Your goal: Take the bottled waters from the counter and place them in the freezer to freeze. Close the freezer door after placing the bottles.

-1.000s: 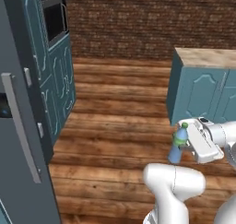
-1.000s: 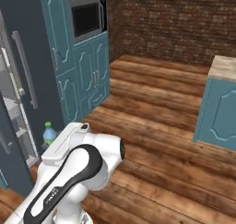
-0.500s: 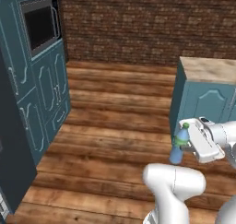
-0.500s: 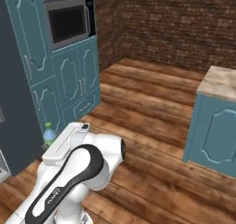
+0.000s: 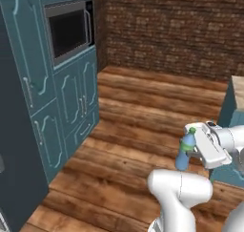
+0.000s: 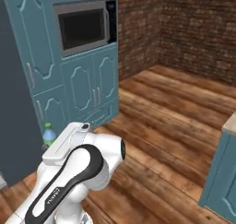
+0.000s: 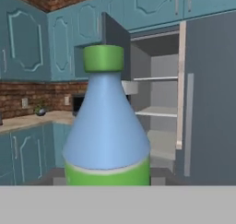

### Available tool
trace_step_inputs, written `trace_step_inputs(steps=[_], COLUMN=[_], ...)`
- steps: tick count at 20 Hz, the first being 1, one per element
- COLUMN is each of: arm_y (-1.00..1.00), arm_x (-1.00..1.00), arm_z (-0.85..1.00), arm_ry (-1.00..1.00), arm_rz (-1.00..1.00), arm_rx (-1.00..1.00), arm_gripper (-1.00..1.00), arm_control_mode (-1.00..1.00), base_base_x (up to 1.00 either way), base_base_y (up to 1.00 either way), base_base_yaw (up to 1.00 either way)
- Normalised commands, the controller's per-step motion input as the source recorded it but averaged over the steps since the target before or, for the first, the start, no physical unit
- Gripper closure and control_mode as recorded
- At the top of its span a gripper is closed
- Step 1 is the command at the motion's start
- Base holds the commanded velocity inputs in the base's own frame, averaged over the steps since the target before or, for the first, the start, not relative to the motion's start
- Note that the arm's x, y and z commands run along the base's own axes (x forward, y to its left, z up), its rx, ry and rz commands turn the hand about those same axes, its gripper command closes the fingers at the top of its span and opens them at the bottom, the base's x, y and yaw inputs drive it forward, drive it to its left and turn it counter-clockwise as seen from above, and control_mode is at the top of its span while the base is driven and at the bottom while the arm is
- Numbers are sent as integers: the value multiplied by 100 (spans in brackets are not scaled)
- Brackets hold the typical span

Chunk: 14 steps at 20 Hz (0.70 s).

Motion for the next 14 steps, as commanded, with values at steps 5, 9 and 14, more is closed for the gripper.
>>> trace_step_inputs(steps=[5,9,14], arm_y=[0,0,0], arm_x=[0,0,0], arm_z=[0,0,0], arm_ry=[0,0,0], arm_rz=[0,0,0], arm_rx=[0,0,0], arm_gripper=[100,100,100], arm_control_mode=[100,100,100], base_base_x=[100,81,71], base_base_y=[1,3,1], base_base_yaw=[66,79,84])
